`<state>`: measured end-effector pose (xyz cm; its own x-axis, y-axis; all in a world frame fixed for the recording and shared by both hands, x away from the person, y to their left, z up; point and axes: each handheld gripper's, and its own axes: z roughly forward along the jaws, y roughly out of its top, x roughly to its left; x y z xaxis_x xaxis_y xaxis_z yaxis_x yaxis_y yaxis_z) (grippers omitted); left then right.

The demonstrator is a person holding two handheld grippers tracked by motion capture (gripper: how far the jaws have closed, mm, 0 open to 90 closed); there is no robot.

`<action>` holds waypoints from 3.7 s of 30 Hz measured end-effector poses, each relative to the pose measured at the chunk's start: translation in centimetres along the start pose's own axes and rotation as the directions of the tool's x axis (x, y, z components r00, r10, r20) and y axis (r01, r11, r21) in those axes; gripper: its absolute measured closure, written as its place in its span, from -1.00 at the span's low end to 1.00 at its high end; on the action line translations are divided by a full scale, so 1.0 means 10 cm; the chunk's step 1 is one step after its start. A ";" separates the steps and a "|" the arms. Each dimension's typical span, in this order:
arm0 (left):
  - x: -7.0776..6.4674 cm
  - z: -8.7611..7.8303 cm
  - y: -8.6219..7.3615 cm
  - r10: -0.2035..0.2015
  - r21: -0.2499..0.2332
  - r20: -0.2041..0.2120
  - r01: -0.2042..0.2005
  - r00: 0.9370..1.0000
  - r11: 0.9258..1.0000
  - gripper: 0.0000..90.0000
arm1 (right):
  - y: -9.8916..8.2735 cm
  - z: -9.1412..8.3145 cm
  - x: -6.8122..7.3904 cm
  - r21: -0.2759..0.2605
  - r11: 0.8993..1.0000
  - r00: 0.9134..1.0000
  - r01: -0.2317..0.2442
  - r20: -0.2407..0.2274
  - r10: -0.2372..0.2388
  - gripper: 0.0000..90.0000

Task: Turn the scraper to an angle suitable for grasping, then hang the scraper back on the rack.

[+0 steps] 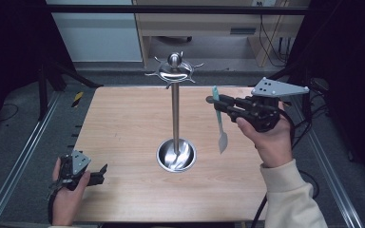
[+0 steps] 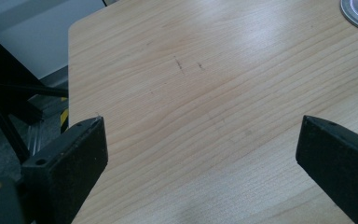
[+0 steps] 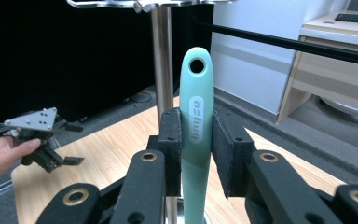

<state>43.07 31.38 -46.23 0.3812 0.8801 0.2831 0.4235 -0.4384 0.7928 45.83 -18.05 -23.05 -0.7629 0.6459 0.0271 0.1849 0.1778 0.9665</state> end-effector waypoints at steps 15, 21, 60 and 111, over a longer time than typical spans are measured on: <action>0.00 0.00 0.00 0.002 0.001 0.000 -0.002 1.000 1.000 -0.96 | 0.13 0.06 0.12 -0.040 0.999 0.999 0.002 -0.045 -0.004 0.65; 0.00 0.00 0.00 0.003 0.003 0.003 -0.003 1.000 1.000 -0.96 | 0.19 0.06 0.15 -0.060 0.998 0.998 -0.006 -0.063 0.002 0.65; 0.00 0.00 0.01 0.007 0.000 0.007 -0.007 1.000 1.000 -0.96 | 0.25 0.20 0.23 -0.022 1.000 0.999 0.021 -0.046 -0.022 0.64; -0.01 0.02 0.01 0.019 0.010 0.014 -0.019 1.000 1.000 -0.96 | 0.24 0.39 0.26 -0.015 1.000 1.000 0.017 -0.019 -0.017 0.64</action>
<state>43.22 31.24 -46.28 0.4009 0.8689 0.2903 0.4244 -0.4569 0.7817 46.74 -13.07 -21.68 -0.7775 0.6287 0.0152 0.1625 0.1774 0.9706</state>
